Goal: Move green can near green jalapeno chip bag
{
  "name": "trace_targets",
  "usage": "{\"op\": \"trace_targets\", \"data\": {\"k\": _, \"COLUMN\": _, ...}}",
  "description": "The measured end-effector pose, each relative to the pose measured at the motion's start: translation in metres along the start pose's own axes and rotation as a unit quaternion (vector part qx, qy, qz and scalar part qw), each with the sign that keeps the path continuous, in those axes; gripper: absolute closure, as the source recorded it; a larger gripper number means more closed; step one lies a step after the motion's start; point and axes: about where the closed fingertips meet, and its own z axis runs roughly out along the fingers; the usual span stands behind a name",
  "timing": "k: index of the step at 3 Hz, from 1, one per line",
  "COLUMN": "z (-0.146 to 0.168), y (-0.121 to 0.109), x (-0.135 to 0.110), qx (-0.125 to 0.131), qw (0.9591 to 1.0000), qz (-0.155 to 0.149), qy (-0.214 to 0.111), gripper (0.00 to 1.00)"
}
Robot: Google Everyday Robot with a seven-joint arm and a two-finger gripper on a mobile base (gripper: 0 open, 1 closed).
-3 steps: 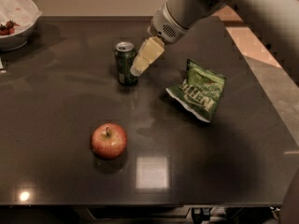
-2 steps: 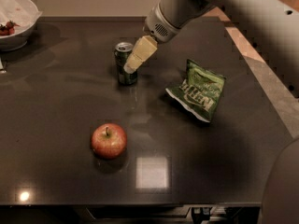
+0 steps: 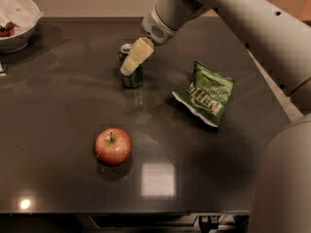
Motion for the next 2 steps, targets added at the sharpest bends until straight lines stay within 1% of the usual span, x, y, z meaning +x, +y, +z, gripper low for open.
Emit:
{"op": "trace_targets", "data": {"k": 1, "z": 0.0093, "y": 0.0016, "x": -0.0011, "qx": -0.008, "qw": 0.9999, "qz": 0.001, "qy": 0.007, "gripper": 0.18}}
{"op": "trace_targets", "data": {"k": 2, "z": 0.0135, "y": 0.0046, "x": -0.0002, "qx": -0.014, "qw": 0.9998, "qz": 0.000, "qy": 0.015, "gripper": 0.42}}
